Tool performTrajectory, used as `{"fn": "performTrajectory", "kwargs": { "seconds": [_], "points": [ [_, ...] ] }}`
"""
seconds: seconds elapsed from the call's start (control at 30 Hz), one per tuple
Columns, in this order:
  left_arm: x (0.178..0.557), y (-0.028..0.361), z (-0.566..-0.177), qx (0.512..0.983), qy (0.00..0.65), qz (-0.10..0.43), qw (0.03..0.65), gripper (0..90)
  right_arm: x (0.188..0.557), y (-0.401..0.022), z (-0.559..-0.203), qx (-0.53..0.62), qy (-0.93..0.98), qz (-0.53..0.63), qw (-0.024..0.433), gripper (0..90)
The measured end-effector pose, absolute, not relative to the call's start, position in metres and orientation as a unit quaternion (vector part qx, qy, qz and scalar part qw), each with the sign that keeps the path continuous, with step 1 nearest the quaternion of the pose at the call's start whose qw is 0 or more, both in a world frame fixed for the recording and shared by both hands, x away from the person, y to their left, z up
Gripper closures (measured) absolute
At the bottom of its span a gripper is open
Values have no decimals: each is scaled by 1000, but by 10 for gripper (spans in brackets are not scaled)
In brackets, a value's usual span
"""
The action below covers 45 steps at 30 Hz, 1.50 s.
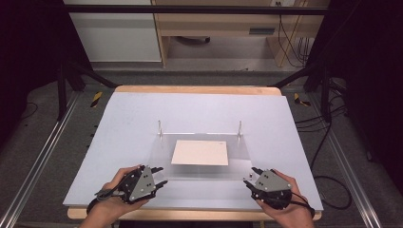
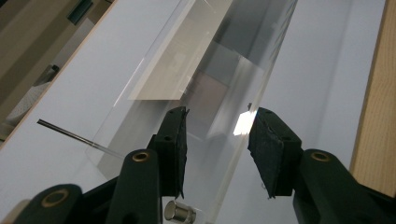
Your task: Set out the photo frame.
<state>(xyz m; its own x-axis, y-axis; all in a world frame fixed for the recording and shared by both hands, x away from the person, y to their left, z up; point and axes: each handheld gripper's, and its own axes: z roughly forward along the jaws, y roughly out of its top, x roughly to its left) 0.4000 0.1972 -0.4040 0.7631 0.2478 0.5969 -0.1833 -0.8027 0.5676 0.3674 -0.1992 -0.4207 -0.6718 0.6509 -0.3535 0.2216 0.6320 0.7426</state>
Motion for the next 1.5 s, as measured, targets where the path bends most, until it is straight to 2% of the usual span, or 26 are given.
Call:
{"fn": "performTrajectory", "kwargs": {
  "seconds": [0.33, 0.67, 1.23, 1.5],
  "points": [
    [400, 191, -406, 881, 17, 359, 307, 560, 368, -200, -419, 263, 846, 345, 310, 534],
    [394, 189, -402, 871, 26, 389, 300, 615, 369, -201, -416, 260, 843, 355, 308, 536],
    [397, 189, -396, 872, 32, 385, 301, 619, 380, -195, -421, 208, 845, 371, 326, 493],
    [399, 192, -390, 867, 37, 385, 314, 633, 382, -186, -421, 183, 844, 353, 359, 612]
  ]
}}
